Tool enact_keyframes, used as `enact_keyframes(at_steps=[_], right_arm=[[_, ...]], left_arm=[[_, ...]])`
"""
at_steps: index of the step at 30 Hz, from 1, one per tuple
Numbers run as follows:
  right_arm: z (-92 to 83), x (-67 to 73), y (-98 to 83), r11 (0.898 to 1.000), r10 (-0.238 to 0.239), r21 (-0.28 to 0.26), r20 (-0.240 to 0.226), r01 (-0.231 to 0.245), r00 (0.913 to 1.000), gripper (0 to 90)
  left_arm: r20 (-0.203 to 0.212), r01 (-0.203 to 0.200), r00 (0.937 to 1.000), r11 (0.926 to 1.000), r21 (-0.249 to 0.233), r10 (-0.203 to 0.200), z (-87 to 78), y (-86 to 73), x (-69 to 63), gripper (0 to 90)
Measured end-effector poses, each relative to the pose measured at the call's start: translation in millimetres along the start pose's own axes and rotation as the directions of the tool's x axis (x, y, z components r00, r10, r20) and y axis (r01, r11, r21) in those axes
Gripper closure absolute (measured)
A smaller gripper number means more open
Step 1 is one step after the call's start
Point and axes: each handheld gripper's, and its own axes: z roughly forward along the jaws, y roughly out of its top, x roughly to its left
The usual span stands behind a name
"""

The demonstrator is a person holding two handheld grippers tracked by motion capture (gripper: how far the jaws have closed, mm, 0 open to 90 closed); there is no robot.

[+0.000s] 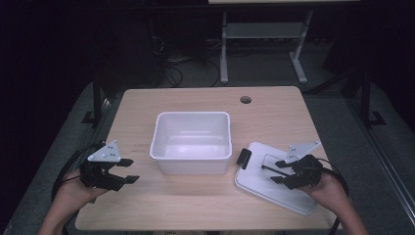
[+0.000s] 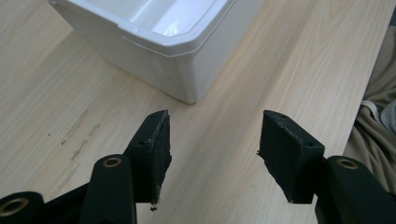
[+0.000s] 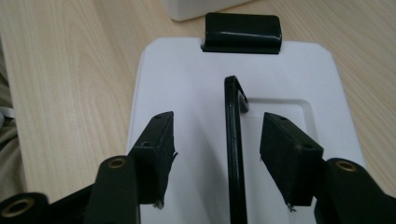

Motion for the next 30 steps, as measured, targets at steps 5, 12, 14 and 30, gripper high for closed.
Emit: enact_keyframes(at_steps=[5, 12, 14, 30], right_arm=[[3.6, -4.6, -2.4, 1.0, 0.003, 0.026, 0.005, -0.003, 1.0, 52.8], [8.6, -7.9, -3.1, 0.999, 0.003, 0.052, 0.008, -0.004, 1.0, 60.8], [9.4, -8.4, -3.2, 0.998, 0.008, 0.056, 0.005, -0.008, 1.0, 61.9], [11.1, -17.9, -8.8, 0.997, 0.032, 0.075, -0.01, -0.031, 0.9994, 76.3]], left_arm=[[0.0, 0.004, 1.0, 1.0, -0.005, -0.004, 4.9, -5.4, -1.5, 41.9], [0.012, 0.018, 0.9998, 0.9998, -0.01, -0.018, 14.6, -11.8, -2.5, 40.5], [0.015, 0.023, 0.9996, 0.9997, -0.013, -0.023, 17.2, -12.8, -3.1, 40.1], [0.021, 0.025, 0.9995, 0.9996, -0.013, -0.024, 36.4, -22.0, -8.8, 37.8]])
